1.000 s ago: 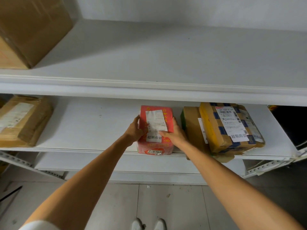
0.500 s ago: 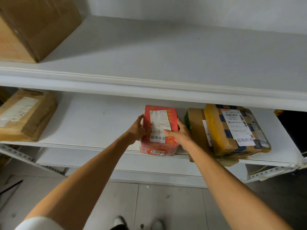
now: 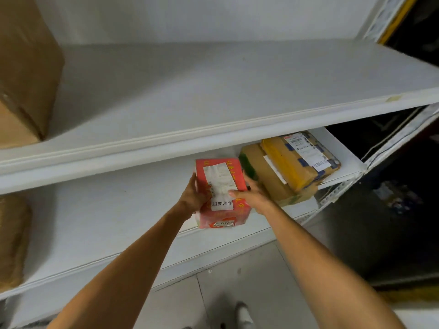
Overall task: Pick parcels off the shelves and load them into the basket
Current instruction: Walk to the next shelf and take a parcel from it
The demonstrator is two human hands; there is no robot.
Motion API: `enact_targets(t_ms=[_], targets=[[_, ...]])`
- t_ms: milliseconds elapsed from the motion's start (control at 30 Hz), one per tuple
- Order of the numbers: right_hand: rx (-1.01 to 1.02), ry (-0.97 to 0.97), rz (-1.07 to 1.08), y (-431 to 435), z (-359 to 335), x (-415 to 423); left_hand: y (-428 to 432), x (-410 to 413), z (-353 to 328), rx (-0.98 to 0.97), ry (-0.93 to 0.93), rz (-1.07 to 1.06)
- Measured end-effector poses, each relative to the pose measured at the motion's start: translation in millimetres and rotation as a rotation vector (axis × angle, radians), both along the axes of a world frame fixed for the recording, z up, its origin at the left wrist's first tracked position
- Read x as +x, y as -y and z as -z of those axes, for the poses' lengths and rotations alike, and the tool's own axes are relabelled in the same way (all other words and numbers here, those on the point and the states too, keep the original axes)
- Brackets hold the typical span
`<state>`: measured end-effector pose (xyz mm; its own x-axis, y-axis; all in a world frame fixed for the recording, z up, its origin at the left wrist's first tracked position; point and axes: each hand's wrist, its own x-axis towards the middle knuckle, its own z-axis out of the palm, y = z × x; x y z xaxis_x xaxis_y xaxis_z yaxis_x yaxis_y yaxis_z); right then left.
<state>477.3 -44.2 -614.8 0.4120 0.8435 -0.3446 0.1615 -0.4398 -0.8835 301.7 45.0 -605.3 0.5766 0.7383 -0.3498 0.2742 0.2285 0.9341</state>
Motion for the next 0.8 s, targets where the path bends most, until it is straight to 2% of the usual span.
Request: enact_targets(t_ms=[200, 333, 467, 567, 800], targets=[[0.055, -0.073, 0.251, 25.5, -2.5, -49.6, -20.2, -20.5, 2.6, -0.042, -0.082, 0.199], [0.119, -0.149, 0.432, 50.7, -4.8, -73.9, -7.5, -24.3, -6.4, 0.017, -0.102, 0.269], [0.142, -0.188, 0.514, 92.3, 1.2, -76.9, 30.7, -24.5, -13.7, 0.057, -0.11, 0.356], [0.172, -0.16, 0.606, 135.4, -4.8, -76.4, 64.4, -12.4, -18.0, 0.13, -0.103, 0.506], [0.158, -0.087, 0.985, 273.4, -21.2, -84.1, 173.6, 52.1, -15.4, 0.196, -0.046, 0.871]])
